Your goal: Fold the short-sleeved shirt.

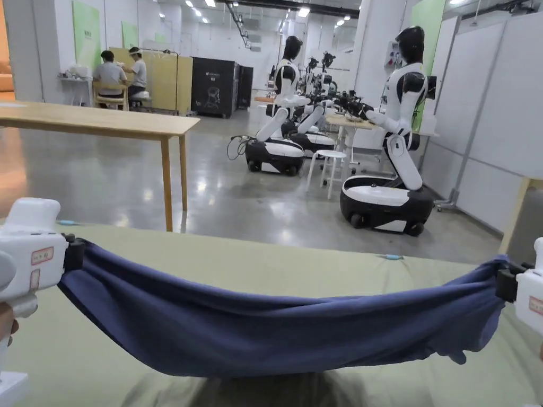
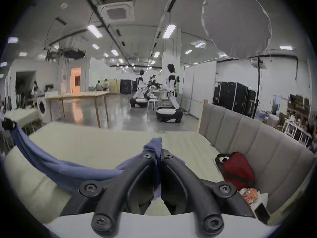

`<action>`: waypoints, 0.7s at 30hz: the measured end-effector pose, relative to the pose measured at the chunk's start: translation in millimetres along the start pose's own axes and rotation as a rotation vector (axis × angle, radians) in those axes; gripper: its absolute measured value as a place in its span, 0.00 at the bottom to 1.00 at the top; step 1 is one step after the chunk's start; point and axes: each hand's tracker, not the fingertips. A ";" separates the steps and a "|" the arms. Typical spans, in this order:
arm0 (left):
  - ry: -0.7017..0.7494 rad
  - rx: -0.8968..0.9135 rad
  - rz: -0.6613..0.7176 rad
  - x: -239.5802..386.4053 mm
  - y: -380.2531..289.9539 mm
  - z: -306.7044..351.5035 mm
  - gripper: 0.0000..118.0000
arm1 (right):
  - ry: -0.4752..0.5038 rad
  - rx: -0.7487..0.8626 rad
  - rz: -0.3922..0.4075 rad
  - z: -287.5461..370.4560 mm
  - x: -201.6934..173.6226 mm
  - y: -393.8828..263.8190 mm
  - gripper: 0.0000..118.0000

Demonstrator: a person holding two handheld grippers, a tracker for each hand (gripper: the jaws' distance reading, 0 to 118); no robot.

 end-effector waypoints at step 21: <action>-0.009 0.080 -0.044 47.7 -171.4 145.4 0.98 | 0.167 -0.030 -0.089 121.9 -10.6 -171.5 0.89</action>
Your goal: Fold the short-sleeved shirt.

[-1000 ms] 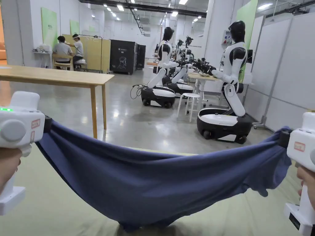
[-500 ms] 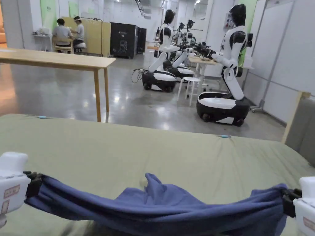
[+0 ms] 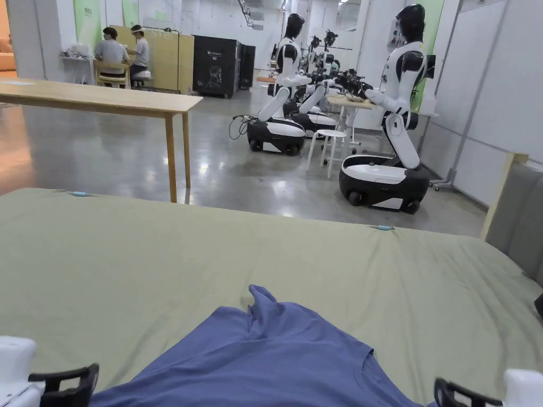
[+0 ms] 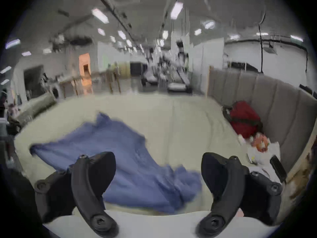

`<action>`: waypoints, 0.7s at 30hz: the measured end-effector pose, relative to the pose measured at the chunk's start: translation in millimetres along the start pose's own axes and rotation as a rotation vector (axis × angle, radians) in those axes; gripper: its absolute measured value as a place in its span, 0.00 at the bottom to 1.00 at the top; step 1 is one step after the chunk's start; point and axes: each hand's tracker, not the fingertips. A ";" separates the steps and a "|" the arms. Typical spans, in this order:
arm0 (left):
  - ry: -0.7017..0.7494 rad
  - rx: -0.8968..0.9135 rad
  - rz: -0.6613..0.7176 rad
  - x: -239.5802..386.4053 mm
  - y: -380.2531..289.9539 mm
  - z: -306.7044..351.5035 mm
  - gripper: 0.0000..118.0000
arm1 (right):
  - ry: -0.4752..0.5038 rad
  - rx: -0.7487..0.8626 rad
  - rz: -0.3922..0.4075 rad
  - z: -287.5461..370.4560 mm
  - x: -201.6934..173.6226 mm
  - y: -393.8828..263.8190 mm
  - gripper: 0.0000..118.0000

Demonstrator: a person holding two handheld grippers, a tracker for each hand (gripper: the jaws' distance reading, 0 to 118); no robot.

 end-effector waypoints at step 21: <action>-0.002 -0.269 0.033 -59.1 -30.5 -27.5 0.00 | 0.207 0.063 0.052 -21.1 -156.2 18.5 0.00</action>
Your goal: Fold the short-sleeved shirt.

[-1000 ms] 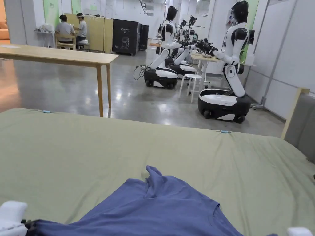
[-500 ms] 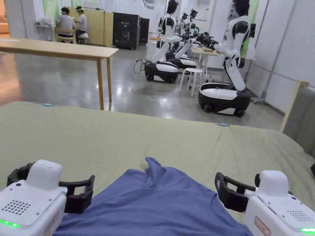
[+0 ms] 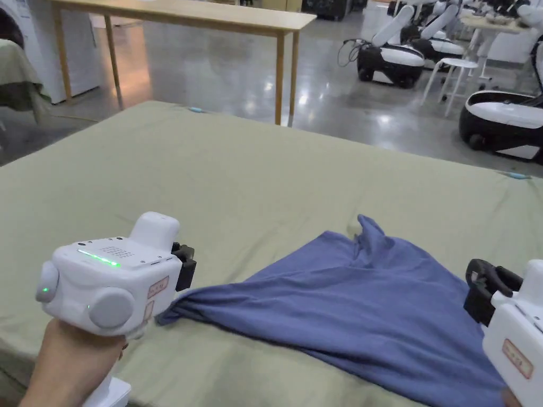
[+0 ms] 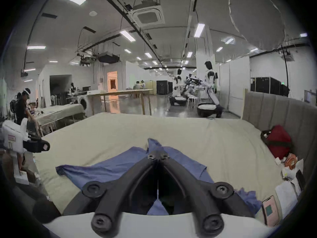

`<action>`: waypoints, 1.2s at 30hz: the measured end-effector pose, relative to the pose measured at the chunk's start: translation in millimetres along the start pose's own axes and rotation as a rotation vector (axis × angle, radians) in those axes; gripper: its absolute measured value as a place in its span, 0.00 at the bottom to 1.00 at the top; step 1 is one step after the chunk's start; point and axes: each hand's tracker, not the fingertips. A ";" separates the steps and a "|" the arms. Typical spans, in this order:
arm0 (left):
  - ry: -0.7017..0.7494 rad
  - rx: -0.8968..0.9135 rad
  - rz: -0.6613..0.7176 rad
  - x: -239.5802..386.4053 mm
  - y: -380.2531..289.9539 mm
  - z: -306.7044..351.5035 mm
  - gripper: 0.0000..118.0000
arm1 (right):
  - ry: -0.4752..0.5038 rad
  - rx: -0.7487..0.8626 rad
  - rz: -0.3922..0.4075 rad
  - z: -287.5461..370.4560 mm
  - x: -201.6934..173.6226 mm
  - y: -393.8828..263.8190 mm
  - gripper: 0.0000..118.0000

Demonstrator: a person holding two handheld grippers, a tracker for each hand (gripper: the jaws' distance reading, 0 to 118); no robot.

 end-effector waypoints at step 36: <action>-0.190 -0.141 -0.015 6.9 -11.1 -63.2 0.01 | -0.104 -0.490 0.092 -272.6 93.9 -14.2 0.99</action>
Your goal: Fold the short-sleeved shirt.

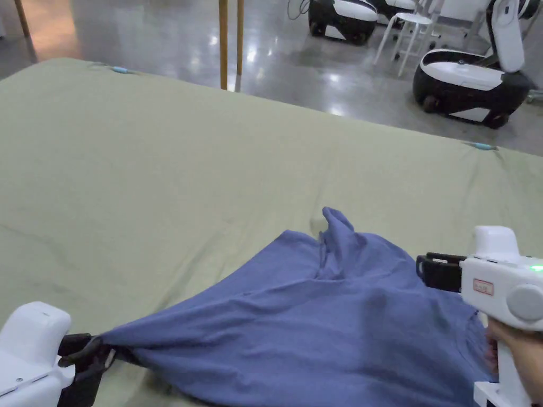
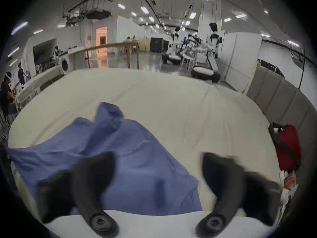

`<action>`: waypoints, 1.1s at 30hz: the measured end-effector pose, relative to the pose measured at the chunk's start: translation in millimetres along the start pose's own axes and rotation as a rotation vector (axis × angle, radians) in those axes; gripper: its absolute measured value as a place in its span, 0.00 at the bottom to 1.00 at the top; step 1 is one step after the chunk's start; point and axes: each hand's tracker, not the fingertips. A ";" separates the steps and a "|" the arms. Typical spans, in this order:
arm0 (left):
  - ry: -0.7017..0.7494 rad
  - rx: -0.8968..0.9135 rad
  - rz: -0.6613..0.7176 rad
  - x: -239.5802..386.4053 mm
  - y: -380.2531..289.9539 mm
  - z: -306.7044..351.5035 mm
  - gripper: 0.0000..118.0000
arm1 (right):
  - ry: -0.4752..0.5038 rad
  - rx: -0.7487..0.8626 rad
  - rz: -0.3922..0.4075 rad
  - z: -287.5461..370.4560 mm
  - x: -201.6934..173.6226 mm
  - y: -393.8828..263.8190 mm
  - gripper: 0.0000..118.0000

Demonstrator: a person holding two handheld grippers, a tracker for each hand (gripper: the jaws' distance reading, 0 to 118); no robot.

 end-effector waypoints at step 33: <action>0.009 0.220 0.085 28.2 130.9 8.2 0.00 | 0.075 0.364 -0.053 211.7 47.2 66.6 0.02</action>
